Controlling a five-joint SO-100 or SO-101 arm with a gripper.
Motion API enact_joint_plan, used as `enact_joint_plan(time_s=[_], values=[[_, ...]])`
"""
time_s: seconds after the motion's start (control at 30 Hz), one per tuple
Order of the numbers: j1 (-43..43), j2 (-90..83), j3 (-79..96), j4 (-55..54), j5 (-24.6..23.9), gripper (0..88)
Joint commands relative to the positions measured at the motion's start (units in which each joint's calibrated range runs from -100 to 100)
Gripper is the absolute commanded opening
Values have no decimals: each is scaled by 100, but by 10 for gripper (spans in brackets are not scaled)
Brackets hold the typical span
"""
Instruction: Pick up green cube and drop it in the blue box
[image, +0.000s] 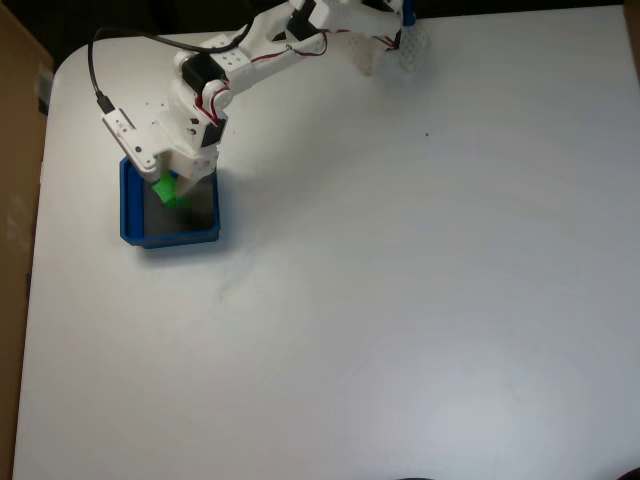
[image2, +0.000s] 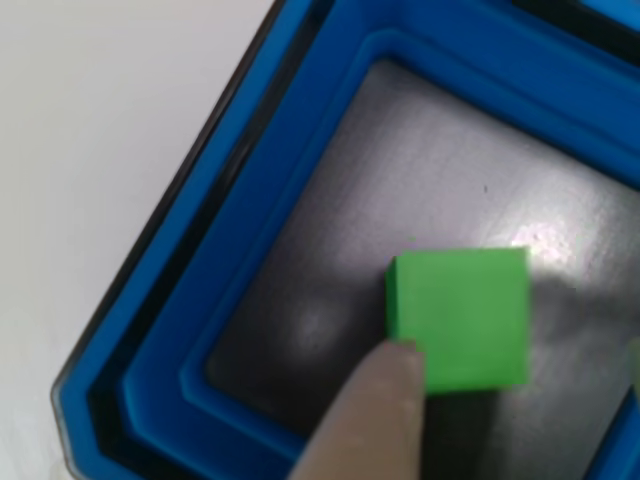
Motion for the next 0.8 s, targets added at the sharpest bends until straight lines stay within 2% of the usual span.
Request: enact_joint_plan(time_s=[0.0, 0.47, 0.77], values=[[53, -140, -315, -119, -20, 238], [75, -232, -278, -78, -20, 251], [89, -1151, 688, -45, -20, 251]])
